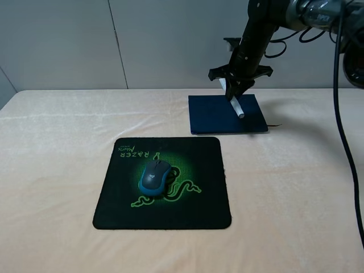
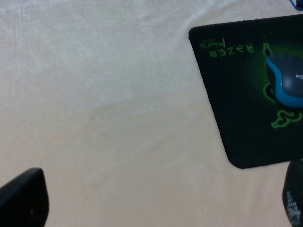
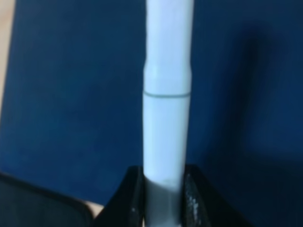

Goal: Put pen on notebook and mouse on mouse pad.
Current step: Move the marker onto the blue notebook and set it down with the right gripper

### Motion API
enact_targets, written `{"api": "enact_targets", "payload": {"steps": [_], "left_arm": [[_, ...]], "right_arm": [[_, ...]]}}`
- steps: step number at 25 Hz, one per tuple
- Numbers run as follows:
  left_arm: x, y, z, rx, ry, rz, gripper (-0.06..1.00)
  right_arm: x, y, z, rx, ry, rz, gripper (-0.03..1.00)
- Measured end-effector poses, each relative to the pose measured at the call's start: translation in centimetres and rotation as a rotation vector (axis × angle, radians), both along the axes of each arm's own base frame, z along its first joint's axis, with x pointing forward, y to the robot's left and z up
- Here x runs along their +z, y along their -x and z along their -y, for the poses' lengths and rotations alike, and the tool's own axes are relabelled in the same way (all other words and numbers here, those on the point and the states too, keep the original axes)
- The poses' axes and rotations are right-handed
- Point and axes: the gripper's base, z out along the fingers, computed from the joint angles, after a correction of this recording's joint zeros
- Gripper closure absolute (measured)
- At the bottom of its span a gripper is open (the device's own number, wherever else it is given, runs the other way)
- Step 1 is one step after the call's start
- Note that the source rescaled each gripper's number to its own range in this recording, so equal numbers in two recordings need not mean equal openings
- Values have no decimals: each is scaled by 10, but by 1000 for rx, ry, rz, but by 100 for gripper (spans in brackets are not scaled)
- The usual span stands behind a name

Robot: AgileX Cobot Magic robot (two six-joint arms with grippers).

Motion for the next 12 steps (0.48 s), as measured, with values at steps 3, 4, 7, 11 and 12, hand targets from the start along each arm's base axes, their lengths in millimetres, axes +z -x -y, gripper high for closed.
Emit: {"api": "enact_targets", "payload": {"steps": [3, 4, 7, 11, 12], "left_arm": [[0, 0, 0, 0, 0, 0, -5], [0, 0, 0, 0, 0, 0, -5], [0, 0, 0, 0, 0, 0, -5], [0, 0, 0, 0, 0, 0, -5], [0, 0, 0, 0, 0, 0, -5]], "right_arm": [[-16, -2, -1, 0, 9, -30, 96], [-19, -2, -1, 0, 11, -37, 96], [-29, -3, -1, 0, 15, -53, 96], [-36, -4, -1, 1, 22, -64, 96], [-37, -4, -1, 1, 26, -64, 96]]}}
